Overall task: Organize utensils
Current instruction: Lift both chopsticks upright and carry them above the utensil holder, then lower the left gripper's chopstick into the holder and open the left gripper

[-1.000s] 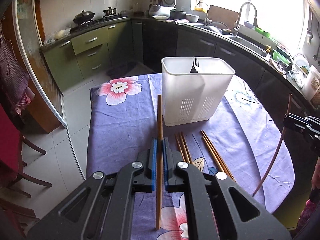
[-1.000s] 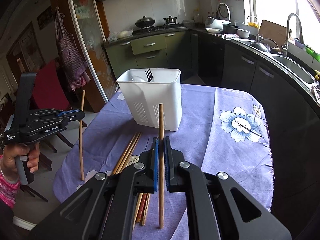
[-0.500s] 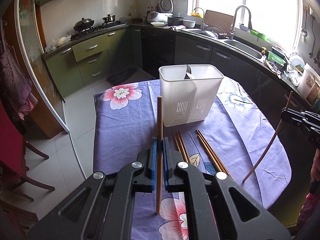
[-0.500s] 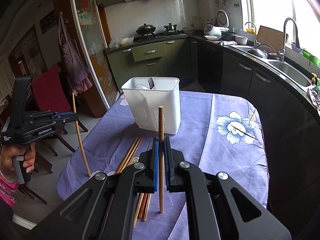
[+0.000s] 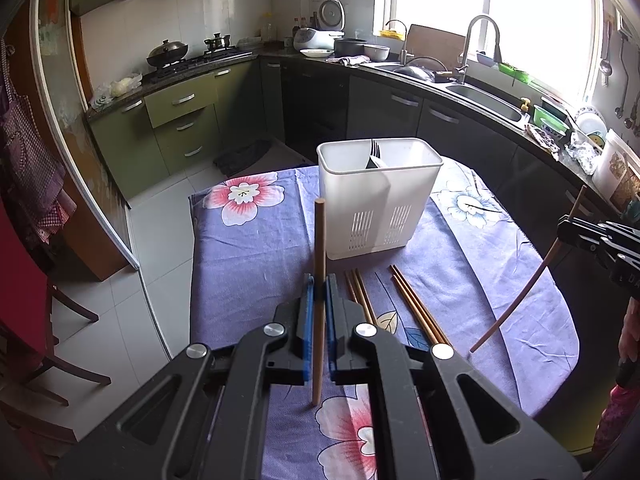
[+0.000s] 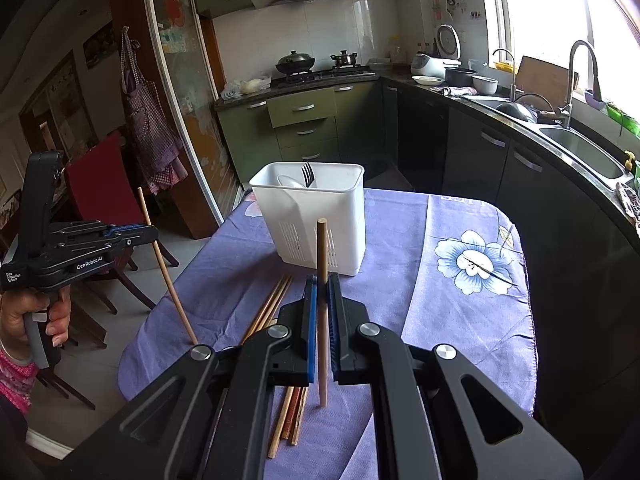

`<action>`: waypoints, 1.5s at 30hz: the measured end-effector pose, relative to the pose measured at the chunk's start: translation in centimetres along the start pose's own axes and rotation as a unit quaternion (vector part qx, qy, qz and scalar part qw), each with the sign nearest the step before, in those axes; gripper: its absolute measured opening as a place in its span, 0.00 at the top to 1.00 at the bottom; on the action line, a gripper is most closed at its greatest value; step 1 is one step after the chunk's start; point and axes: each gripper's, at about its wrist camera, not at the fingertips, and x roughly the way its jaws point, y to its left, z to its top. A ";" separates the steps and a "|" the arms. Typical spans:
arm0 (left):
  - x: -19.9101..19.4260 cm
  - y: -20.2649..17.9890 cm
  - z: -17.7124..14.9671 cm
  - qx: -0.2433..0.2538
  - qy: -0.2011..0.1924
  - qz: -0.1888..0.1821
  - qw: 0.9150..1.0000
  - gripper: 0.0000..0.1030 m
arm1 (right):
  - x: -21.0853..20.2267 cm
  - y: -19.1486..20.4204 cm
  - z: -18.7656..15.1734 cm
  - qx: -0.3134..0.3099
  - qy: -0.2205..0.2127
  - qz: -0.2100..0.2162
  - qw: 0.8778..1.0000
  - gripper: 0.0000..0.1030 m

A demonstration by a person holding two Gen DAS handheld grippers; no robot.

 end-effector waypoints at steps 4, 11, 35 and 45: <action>-0.2 0.0 0.3 0.000 -0.004 0.000 1.000 0.94 | -0.2 0.2 0.3 -0.002 -0.003 0.001 1.000 0.94; -0.5 -0.3 1.0 0.002 -0.008 -0.004 1.000 0.94 | -0.4 0.7 1.3 -0.009 -0.008 0.004 1.000 0.94; -6.7 -2.1 17.0 0.008 -0.164 -0.023 0.986 0.94 | -4.7 1.3 17.6 -0.015 -0.121 -0.002 0.992 0.94; 1.6 -2.0 18.3 -0.004 -0.126 -0.012 0.992 0.94 | -0.5 -1.0 22.2 0.007 -0.131 -0.011 0.991 0.94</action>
